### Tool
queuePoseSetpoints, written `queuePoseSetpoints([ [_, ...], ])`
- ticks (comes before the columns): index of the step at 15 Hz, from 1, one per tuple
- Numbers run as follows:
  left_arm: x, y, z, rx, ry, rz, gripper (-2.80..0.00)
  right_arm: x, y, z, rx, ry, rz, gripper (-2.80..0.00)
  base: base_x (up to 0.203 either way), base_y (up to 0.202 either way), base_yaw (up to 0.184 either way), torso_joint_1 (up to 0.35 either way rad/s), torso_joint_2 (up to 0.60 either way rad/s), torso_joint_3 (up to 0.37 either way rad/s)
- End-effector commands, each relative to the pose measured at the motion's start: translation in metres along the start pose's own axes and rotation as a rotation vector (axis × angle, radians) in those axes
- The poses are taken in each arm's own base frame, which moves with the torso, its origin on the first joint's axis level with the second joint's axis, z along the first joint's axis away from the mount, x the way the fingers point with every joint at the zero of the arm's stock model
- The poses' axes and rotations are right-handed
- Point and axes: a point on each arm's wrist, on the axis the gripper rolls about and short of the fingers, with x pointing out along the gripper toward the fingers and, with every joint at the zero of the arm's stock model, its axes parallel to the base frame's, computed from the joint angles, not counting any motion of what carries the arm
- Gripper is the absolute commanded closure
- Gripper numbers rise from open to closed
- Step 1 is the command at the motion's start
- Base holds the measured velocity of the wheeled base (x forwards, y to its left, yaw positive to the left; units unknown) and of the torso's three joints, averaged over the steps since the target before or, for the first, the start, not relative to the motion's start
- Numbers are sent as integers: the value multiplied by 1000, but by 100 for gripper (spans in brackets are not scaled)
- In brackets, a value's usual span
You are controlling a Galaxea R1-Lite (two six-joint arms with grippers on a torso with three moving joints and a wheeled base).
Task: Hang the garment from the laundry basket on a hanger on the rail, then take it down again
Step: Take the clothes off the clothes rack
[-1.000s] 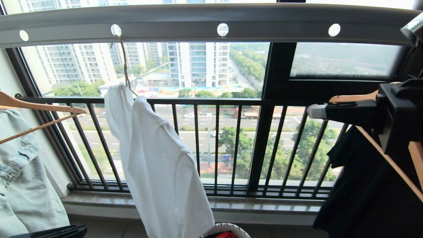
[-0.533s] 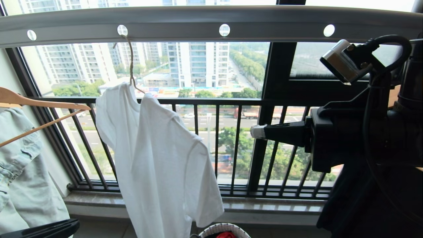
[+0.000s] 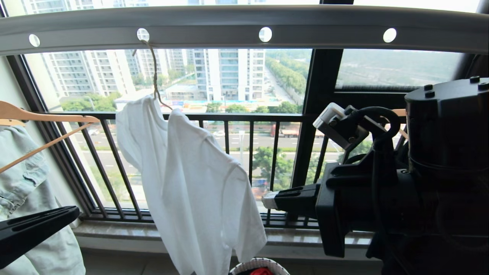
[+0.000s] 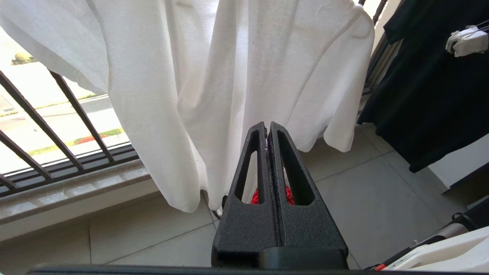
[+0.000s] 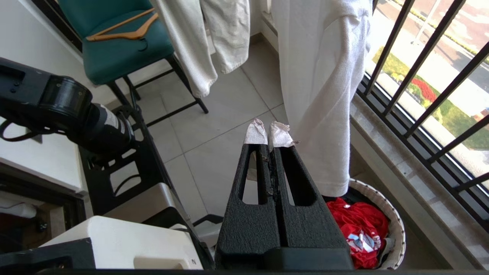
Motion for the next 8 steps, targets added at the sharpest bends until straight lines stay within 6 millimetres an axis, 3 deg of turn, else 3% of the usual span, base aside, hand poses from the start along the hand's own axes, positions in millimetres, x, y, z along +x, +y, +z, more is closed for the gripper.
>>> queuePoseSetpoints([
  [1, 8, -2, 21, 1, -23, -3, 0, 8, -1, -7, -19, 31, -26, 0, 0, 0, 0, 0, 0, 0],
  [2, 16, -4, 31, 3, -21, -3, 0, 11, -2, -8, -27, 39, -58, -280, 0, 0, 0, 0, 0, 0],
  [5, 43, -8, 66, 3, -37, -5, 0, 20, 13, -12, -51, 56, -63, -280, 0, 0, 0, 0, 0, 0],
  [8, 59, -9, 77, 0, -31, -2, 0, 61, 36, -31, -61, 102, -199, -280, 0, 0, 0, 0, 0, 0],
])
